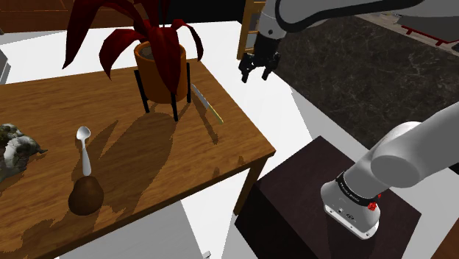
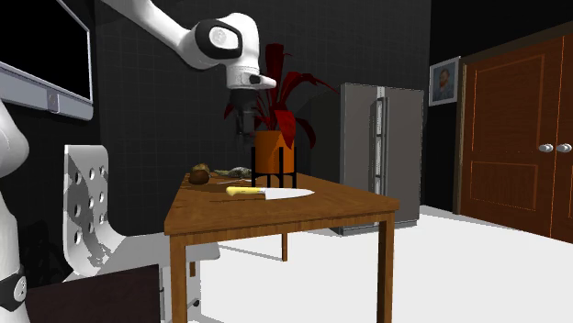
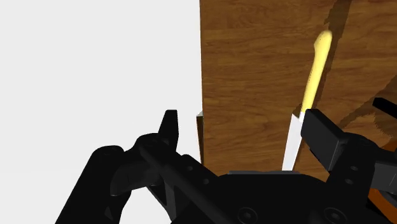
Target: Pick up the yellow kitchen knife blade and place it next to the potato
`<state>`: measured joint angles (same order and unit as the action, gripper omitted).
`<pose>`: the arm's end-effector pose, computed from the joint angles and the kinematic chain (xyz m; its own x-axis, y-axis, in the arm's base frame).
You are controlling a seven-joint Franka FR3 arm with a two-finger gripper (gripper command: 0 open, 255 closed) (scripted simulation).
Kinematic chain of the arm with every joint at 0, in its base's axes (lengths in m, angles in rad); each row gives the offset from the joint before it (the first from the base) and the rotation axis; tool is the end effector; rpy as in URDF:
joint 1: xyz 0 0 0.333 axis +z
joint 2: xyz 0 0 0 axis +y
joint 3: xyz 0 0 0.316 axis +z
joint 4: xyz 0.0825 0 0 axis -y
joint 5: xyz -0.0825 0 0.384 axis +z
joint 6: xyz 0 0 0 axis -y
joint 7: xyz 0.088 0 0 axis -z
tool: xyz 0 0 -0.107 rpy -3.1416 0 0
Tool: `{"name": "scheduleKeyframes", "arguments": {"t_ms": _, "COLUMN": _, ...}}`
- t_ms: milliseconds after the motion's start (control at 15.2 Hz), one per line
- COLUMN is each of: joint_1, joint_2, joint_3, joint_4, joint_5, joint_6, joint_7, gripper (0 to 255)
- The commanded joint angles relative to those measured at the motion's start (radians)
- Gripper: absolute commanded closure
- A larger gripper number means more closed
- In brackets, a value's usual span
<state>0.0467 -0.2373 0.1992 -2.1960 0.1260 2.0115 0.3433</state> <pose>0.4695 0.1301 0.4862 0.9880 -0.1529 0.0213 -0.1507 -0.9852 -0.0818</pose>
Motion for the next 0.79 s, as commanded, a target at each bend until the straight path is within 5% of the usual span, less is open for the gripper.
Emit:
{"name": "scheduleKeyframes", "arguments": {"t_ms": 0, "joint_1": 0.007, "joint_2": 0.076, "joint_3": 0.024, "joint_4": 0.046, "joint_5": -0.020, "joint_6": 0.024, "joint_7": 0.037, "gripper": 0}}
{"name": "scheduleKeyframes", "arguments": {"t_ms": 726, "joint_1": 0.083, "joint_2": 0.524, "joint_3": 0.079, "joint_4": 0.396, "joint_5": -0.191, "joint_6": 0.063, "joint_7": 0.223, "gripper": 0}}
